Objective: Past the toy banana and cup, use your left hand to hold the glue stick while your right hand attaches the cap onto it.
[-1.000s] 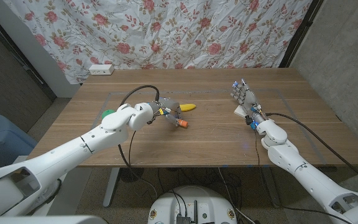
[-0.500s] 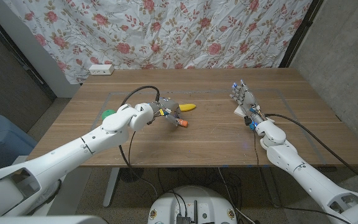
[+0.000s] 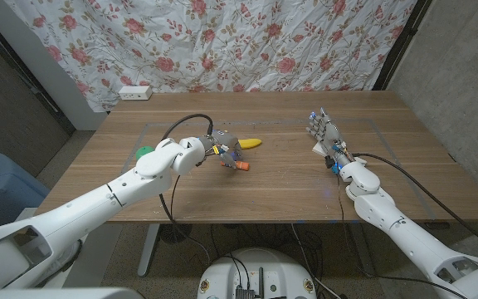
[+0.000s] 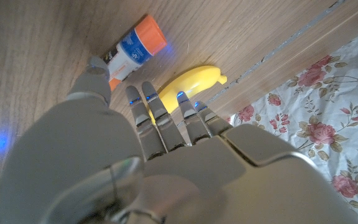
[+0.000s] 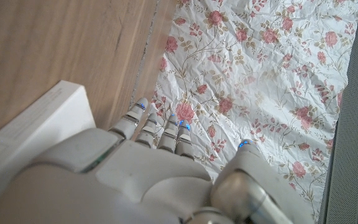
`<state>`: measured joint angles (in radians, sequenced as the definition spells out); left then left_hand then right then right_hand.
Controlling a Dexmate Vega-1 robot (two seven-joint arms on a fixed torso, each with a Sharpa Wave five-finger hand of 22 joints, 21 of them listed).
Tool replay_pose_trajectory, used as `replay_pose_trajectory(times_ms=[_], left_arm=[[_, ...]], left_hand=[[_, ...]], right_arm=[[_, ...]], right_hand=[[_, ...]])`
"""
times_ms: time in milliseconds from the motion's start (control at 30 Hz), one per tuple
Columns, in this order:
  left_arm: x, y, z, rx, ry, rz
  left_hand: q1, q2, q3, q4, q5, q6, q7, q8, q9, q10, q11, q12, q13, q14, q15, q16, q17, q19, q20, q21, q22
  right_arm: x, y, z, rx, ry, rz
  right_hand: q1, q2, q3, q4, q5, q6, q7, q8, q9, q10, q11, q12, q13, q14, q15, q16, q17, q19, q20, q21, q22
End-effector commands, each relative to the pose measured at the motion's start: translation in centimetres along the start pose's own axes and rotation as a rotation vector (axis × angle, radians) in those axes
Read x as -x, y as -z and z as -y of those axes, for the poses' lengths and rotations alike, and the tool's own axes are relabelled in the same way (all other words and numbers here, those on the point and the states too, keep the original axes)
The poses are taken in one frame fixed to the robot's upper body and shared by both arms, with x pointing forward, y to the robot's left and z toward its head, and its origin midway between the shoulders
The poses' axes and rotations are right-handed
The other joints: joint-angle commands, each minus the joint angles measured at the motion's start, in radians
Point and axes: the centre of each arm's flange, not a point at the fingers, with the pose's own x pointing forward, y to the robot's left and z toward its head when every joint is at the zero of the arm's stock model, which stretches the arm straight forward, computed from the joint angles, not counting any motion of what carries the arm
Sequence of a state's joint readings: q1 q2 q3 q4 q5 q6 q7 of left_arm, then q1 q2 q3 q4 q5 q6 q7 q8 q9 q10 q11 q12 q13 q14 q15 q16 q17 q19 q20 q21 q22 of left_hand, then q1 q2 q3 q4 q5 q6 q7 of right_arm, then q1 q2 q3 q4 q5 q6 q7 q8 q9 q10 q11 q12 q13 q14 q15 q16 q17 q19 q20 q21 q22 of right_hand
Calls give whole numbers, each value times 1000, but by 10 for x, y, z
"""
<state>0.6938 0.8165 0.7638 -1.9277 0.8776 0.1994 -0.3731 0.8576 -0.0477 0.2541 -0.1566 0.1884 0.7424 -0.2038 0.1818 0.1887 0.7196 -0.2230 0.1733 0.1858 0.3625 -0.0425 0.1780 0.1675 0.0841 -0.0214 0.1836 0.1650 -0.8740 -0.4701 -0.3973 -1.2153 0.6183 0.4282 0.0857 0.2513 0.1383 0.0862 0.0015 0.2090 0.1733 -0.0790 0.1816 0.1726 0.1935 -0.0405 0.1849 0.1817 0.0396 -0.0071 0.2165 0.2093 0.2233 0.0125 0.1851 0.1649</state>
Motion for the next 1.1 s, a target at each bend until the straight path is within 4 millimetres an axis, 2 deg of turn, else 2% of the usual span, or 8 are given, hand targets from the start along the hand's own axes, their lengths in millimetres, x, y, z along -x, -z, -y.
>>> replay_pose_trajectory(times_ms=[33, 267, 467, 567, 733, 867, 933, 1100], left_arm=[[1, 1, -4, 2, 18, -13], [1, 1, -5, 5, 22, -16], [2, 1, -8, 15, 31, -9], [2, 1, -9, 22, 43, -6], [3, 4, -11, 52, 61, 6], [7, 10, -15, 110, 48, 18], [9, 13, -17, 124, 39, 15], [12, 24, -17, 193, 8, 23]], left_hand=[[-11, -16, -5, 1, -5, -35, 5, 1, 1, -50, 0, 2, 1, -38, -113, -5, 1, -16, -1, -4, 2], [-26, -25, -11, 4, -9, -59, 7, 0, -1, -81, 1, 1, 0, -59, -107, -4, 1, -28, 1, -5, 2], [-65, -46, -26, 10, -12, -131, 13, -3, -4, -162, 2, -1, -3, -112, -94, -4, 1, -57, 3, -5, 3], [-81, -51, -30, 10, -8, -154, 13, 1, -5, -221, 4, -4, -5, -158, -76, -8, 1, -83, 5, -6, 3], [-108, -55, -37, 16, -6, -187, 22, 0, -6, -265, 5, -4, -7, -190, -67, -7, 1, -112, 11, -8, 3], [-145, -49, -44, 28, -7, -220, 33, -1, -7, -320, 8, -6, -8, -222, -54, -7, 1, -135, 15, -8, 3], [-170, -30, -43, 37, -9, -240, 38, 0, -7, -362, 9, -5, -9, -250, -47, -8, 1, -147, 16, -6, 4], [-199, -4, -42, 52, -9, -250, 48, 1, -6, -387, 13, -4, -9, -261, -43, -5, 3, -152, 19, -4, 4]], right_arm=[[-2, 4, 0, -11, 14, -2], [-3, 6, 1, -11, 19, -6], [-4, 6, 3, -7, 12, -7], [-5, 7, 5, -12, 4, -13], [-4, 7, 8, -18, 8, -15], [-3, 4, 9, -15, 9, -21], [-1, 3, 9, -12, 17, -20], [2, -3, 8, 4, 38, -16]], right_hand=[[-5, -9, 4, 0, 8, 5, 1, 6, 3, 0, 8, 5, 3, 3, 7, -2, 0, 4, 5, 4, 2], [-8, -9, 6, 0, 8, 3, 1, 5, 3, -1, 7, 5, 3, 4, 11, -2, 1, 0, 11, 2, 2], [-12, -11, 6, 1, 8, -4, -2, 3, 3, -11, 7, 1, 3, -7, 14, -6, 1, -11, 19, -2, 2], [-19, -15, 4, 3, 8, -14, -5, 0, 3, -17, 9, 0, 3, -18, 11, -10, 2, -27, 15, -6, 2], [-27, -21, 2, 4, 7, -32, -1, -5, 3, -28, 12, -2, 3, -27, 4, -12, 3, -39, 8, -8, 2], [-31, -22, 1, 5, 8, -49, 3, -9, 3, -36, 12, -4, 3, -30, 2, -13, 3, -44, 5, -8, 2], [-33, -22, 1, 5, 8, -54, 5, -10, 3, -37, 13, -4, 3, -31, 2, -13, 3, -48, 4, -9, 2], [-39, -21, 0, 8, 8, -58, 6, -9, 3, -38, 13, -3, 3, -35, -1, -13, 4, -53, 2, -9, 2]])
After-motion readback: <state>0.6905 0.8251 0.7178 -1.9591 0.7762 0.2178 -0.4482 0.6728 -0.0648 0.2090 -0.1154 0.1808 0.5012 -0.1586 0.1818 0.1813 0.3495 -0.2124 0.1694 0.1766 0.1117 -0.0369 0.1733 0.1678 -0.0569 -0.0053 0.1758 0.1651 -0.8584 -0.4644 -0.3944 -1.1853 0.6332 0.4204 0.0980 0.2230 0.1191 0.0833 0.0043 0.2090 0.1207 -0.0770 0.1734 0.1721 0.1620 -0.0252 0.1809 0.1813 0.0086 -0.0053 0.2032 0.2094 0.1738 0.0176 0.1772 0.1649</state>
